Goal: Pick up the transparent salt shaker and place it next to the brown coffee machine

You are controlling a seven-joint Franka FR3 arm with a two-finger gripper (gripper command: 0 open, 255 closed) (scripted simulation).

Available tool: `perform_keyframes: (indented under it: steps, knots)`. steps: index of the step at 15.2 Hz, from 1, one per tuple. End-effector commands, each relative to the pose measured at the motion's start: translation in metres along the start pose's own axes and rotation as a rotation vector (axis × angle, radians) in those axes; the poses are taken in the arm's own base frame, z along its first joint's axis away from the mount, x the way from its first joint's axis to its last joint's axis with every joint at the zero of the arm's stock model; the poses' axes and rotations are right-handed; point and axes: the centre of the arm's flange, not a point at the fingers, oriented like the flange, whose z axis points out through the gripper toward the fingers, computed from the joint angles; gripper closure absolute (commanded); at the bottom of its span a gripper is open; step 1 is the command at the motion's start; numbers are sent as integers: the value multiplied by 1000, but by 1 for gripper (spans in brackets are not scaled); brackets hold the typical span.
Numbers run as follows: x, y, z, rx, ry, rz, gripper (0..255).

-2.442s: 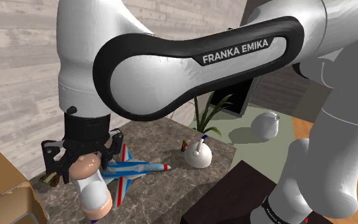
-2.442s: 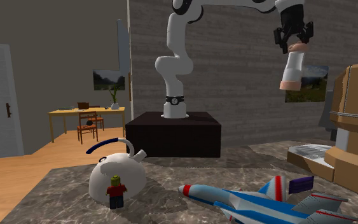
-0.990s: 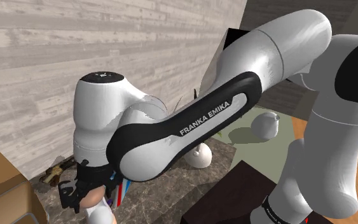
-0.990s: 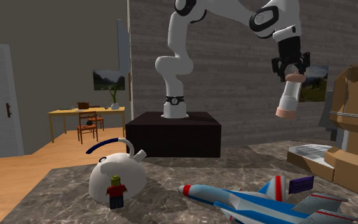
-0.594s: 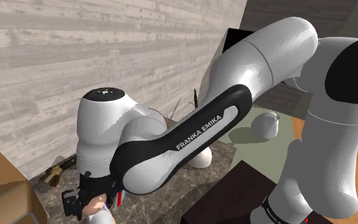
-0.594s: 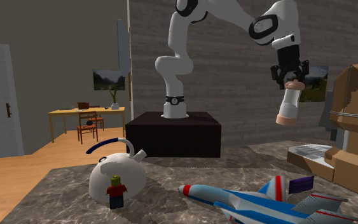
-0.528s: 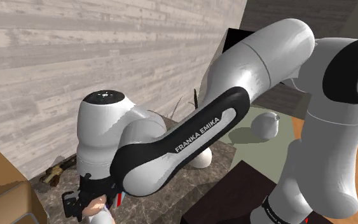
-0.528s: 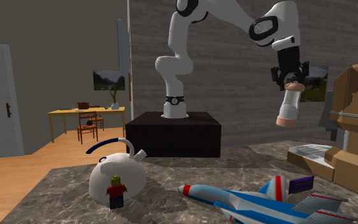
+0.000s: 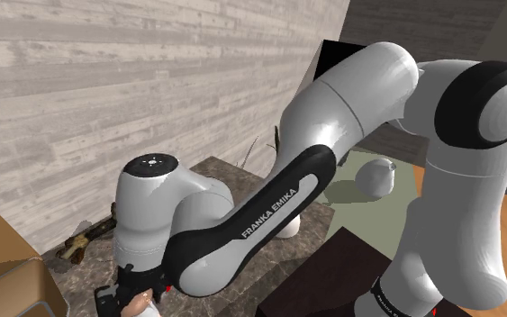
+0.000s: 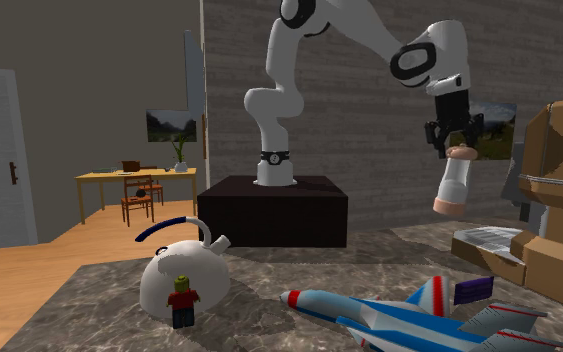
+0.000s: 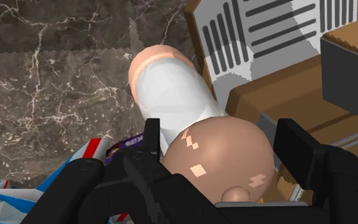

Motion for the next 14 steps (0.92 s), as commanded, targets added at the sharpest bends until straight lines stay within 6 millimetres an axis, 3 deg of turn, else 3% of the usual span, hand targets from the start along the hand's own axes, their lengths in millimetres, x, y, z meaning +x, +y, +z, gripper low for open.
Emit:
perform_keyframes:
  steps: [1, 14]
  knots:
    - [1, 2, 10, 1, 0, 0, 255]
    - [-1, 13, 78, 1, 0, 0, 255]
